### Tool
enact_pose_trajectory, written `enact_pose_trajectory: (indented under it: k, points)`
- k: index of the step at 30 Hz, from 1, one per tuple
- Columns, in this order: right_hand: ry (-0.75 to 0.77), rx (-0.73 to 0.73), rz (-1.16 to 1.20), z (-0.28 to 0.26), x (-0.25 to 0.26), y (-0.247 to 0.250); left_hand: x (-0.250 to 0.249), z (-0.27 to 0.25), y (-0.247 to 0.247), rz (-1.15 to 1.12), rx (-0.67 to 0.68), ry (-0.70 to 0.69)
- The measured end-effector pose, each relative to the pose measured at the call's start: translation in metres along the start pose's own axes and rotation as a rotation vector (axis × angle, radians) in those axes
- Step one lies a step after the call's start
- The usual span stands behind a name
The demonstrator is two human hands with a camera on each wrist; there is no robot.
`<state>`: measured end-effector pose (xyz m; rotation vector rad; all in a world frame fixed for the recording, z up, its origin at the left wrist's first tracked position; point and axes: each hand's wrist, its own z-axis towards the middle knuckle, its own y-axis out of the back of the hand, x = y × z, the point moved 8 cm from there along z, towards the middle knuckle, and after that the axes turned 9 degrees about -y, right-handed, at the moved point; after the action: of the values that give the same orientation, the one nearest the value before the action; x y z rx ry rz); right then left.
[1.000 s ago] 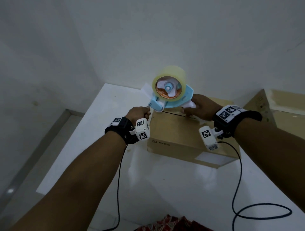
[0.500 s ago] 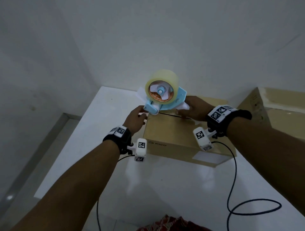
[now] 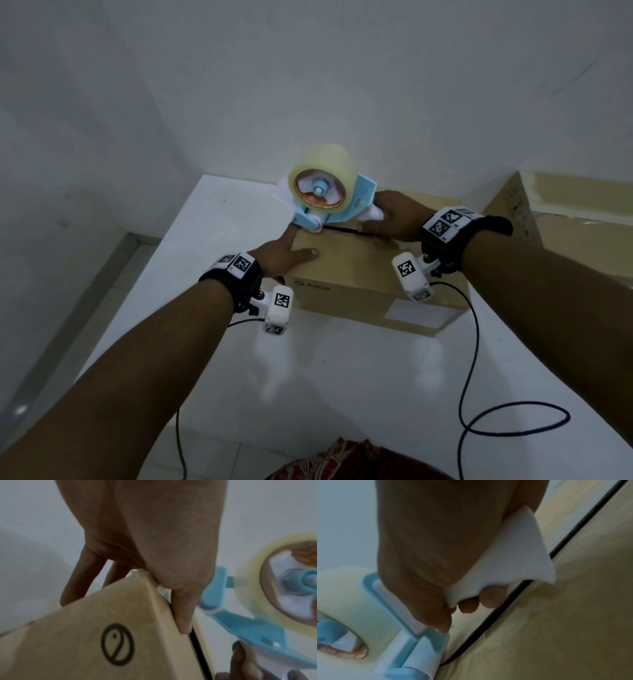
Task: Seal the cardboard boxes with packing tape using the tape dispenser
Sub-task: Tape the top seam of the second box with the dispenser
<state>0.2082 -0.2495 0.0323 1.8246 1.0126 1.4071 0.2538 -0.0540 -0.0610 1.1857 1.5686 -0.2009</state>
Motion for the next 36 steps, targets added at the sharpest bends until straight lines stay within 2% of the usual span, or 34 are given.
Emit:
enact_pose_trajectory:
  k: [7, 9, 12, 13, 17, 24, 28, 31, 33, 36]
  points:
    - [-0.057, -0.042, 0.007, -0.029, -0.044, 0.013, -0.006, -0.004, 0.001, 0.079, 0.031, 0.014]
    - [-0.059, -0.047, 0.001, -0.031, -0.045, 0.011, -0.020, 0.001, 0.002, 0.221, 0.007, -0.089]
    - [-0.062, -0.032, -0.013, -0.031, -0.046, 0.008, -0.049, 0.010, -0.008, 0.402, -0.034, -0.336]
    - [-0.057, -0.035, -0.024, -0.030, -0.046, 0.008, -0.050, 0.012, -0.014, 0.470, -0.027, -0.327]
    - [-0.060, -0.045, -0.059, -0.028, -0.046, 0.009, -0.030, 0.021, -0.013, 0.730, -0.031, -0.146]
    - [-0.095, -0.057, -0.093, -0.054, -0.071, 0.025, -0.029, 0.012, -0.005, 0.866, 0.060, 0.006]
    - [-0.154, -0.082, -0.011, -0.077, -0.096, 0.036, -0.022, 0.013, 0.011, 0.867, 0.087, 0.034]
    - [-0.141, -0.097, -0.017, -0.081, -0.099, 0.030, -0.023, 0.009, 0.006, 0.629, 0.134, -0.032]
    - [-0.143, -0.091, 0.004, -0.083, -0.098, 0.028, -0.029, 0.007, 0.003, 0.500, 0.093, -0.091]
    - [-0.163, -0.080, 0.031, -0.085, -0.098, 0.022, -0.036, 0.011, -0.001, 0.557, -0.022, -0.104]
